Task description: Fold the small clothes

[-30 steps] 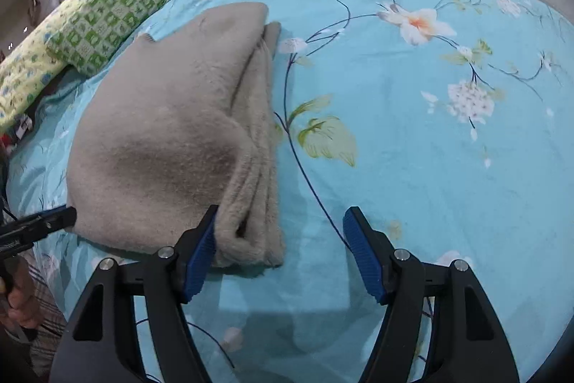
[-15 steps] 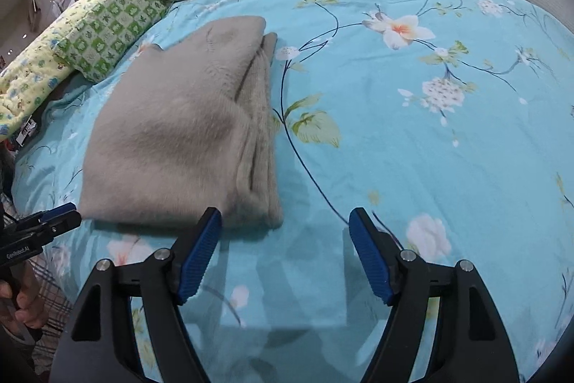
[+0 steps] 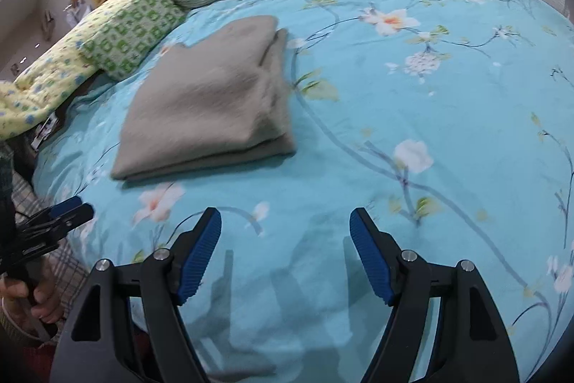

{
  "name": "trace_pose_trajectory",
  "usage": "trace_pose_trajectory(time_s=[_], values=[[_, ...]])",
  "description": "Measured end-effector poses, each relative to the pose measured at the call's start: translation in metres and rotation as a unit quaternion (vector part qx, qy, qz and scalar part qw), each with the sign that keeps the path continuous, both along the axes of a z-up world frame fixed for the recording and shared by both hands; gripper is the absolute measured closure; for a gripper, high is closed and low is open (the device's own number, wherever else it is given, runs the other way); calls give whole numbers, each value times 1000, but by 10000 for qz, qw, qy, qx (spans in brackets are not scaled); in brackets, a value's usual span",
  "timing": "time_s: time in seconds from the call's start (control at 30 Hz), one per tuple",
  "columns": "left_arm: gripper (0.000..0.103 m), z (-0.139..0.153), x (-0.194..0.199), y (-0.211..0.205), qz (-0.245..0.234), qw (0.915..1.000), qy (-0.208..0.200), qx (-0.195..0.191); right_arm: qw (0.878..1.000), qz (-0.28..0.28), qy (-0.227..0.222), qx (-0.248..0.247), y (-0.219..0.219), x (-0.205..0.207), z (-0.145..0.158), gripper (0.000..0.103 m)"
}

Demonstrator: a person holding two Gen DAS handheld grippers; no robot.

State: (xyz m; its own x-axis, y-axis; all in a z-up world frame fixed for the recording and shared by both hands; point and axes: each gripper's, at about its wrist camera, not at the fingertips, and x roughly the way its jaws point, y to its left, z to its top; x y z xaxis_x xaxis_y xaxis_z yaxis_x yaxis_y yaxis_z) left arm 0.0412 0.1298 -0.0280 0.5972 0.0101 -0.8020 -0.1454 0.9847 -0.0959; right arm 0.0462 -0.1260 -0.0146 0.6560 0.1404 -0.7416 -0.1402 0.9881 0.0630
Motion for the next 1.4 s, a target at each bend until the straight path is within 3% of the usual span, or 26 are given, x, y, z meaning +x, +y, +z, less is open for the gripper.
trace_pose_trajectory(time_s=[0.17, 0.27, 0.5, 0.93, 1.13, 1.4], values=[[20, -6, -9, -5, -21, 9990, 92, 435, 9993, 358, -82, -63, 21, -9, -2, 22], [20, -12, -14, -4, -75, 9989, 208, 410, 9981, 583, -158, -124, 35, -15, -3, 16], [19, -4, -26, -1, -87, 9990, 43, 444, 9964, 810, -91, -237, 48, -23, -10, 13], [18, 29, 7, 5, -94, 9981, -317, 511, 9956, 865, -279, -213, 57, -7, 11, 11], [16, 32, 24, 6, -135, 9989, -322, 316, 9942, 960, -343, -341, 69, 8, 19, 10], [15, 34, 43, 6, -24, 9989, -332, 326, 9940, 974, -291, -411, 79, 24, 12, 10]])
